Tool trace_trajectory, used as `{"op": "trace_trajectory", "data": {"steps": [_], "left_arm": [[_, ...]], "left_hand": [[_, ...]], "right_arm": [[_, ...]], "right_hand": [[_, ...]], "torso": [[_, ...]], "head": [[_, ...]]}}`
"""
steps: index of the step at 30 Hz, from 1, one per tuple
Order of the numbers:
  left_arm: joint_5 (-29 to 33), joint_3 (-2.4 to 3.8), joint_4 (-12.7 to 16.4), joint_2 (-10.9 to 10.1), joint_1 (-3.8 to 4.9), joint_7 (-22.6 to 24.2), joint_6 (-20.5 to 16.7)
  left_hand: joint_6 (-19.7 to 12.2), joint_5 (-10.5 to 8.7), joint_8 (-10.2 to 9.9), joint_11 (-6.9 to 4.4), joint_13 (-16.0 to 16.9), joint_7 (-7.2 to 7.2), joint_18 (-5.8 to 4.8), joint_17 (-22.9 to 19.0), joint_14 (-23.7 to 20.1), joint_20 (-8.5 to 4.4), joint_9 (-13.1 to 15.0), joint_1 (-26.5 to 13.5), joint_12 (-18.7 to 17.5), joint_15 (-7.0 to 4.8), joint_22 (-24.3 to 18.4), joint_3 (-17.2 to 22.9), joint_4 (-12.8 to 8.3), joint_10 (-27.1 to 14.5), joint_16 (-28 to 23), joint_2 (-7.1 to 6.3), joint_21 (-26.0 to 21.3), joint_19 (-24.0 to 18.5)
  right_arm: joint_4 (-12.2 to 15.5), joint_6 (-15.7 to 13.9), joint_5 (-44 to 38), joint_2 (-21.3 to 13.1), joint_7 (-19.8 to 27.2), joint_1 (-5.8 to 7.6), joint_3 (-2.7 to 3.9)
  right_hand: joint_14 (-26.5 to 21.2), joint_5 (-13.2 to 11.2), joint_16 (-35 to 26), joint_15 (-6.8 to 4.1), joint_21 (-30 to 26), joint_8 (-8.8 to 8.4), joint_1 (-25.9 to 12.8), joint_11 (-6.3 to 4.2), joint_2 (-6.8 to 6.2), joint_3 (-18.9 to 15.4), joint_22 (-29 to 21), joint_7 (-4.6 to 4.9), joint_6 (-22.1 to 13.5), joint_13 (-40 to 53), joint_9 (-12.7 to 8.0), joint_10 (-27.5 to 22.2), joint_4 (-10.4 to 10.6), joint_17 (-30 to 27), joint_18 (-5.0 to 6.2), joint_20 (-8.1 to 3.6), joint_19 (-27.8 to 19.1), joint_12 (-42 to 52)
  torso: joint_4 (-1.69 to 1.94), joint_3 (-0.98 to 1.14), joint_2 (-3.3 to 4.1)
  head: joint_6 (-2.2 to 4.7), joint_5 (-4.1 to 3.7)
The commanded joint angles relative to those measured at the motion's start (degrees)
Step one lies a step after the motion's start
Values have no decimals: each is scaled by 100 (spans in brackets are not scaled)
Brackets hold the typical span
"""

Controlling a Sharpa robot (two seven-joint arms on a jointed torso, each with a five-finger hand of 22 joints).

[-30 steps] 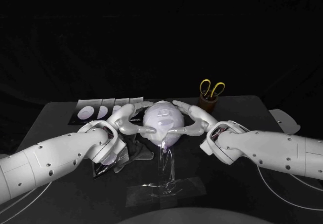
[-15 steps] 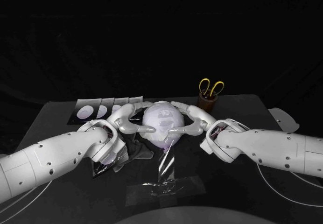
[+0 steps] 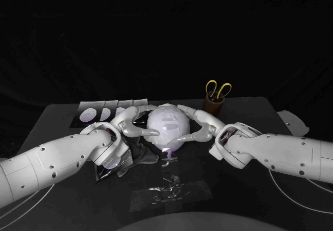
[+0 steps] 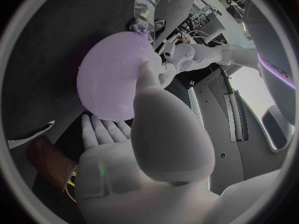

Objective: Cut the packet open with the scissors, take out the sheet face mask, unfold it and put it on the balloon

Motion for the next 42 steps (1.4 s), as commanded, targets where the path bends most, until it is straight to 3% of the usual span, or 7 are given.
{"op": "trace_trajectory", "data": {"steps": [1, 9, 17, 23, 29, 35, 42], "left_arm": [[-61, 0, -7, 20, 0, -94, 118], [-61, 0, -12, 18, 0, -112, 132], [8, 0, -6, 17, 1, -75, 123], [61, 1, 1, 0, 0, 42, 131], [58, 2, -35, -29, 0, 27, 207], [38, 3, -60, -85, 1, -53, 275], [231, 20, 72, -219, 2, 76, 157]], "left_hand": [[7, -26, 18, -3, 1, 199, -12, 5, 39, -22, 6, -10, -5, 12, -1, 47, 0, 32, 18, 49, 6, -9], [7, -26, 18, -3, 1, 199, -12, 5, 39, -22, 6, -10, -5, 12, -1, 47, 0, 32, 18, 49, 6, -9], [12, -29, 20, -13, 3, 192, -9, 8, 46, -23, 10, 8, -3, 21, 1, 81, -1, 44, 18, 81, 10, -2], [-9, -27, 16, -63, 2, 145, -7, 13, 59, -23, 10, -4, -4, 36, 1, 25, 3, 39, 21, 14, 12, -5], [-298, -7, -80, -123, -19, 89, -22, -13, -62, -18, -46, -87, -30, 46, -13, -328, 17, -163, -18, -315, -4, -82], [-544, 4, -162, -6, -37, 197, -25, -28, -132, -14, -98, -210, -47, 25, -15, -465, 28, -369, -37, -462, -5, -97], [-867, 0, -266, 243, -54, 304, -26, -28, -144, -11, -173, -376, -63, 53, -14, -537, 21, -561, -37, -516, -2, -93]], "right_arm": [[19, 269, -168, -15, 46, -15, -12], [-9, 328, -328, -55, -9, -8, -11], [-67, 174, -491, -63, -76, -5, -10], [-82, 191, -574, -96, -98, -3, -10], [-77, 329, -579, -163, -136, 2, -10], [-107, 439, -404, -236, -172, 7, -10], [-17, 366, -146, -334, 31, 76, -5]], "right_hand": [[-44, 7, -26, -1, -21, -36, 46, 2, -34, -25, -7, 969, -53, -3, -9, -49, 0, -11, -45, -18, -41, -22], [-262, 10, -67, 20, -38, -88, 263, -4, -130, -142, -46, 965, -246, -26, -113, -346, 8, -107, -64, -17, -86, -45], [-125, 2, -17, 6, -11, -55, 641, -8, 227, 180, -1, 966, -153, -4, -54, -224, -57, -62, -47, -19, 19, -15], [-89, 1, -6, 0, 6, -51, 883, -14, 276, 332, 15, 963, -150, -5, -53, -203, -139, -57, -41, -20, 75, -20], [-202, 8, -36, 6, -25, -71, 590, -34, -186, 181, -44, 957, -235, -22, -97, -361, 12, -111, -63, -19, -9, -41], [-314, 43, -59, 26, -51, -45, -15, -9, -633, -635, -93, 961, -163, -27, -53, -453, 41, -162, -72, -17, -85, -43], [-242, 65, -35, 20, -50, -8, -352, 1, -766, -755, -97, 963, -55, -10, 7, -330, 42, -142, -68, -17, -81, -19]], "torso": [[2, -2, 1], [4, -7, 0], [7, -15, -5], [6, -17, -1], [2, -14, -5], [4, -14, -11], [4, -14, -5]], "head": [[-13, -18], [-16, -22], [-16, -24], [16, 2], [52, 22], [82, 23], [120, 27]]}}
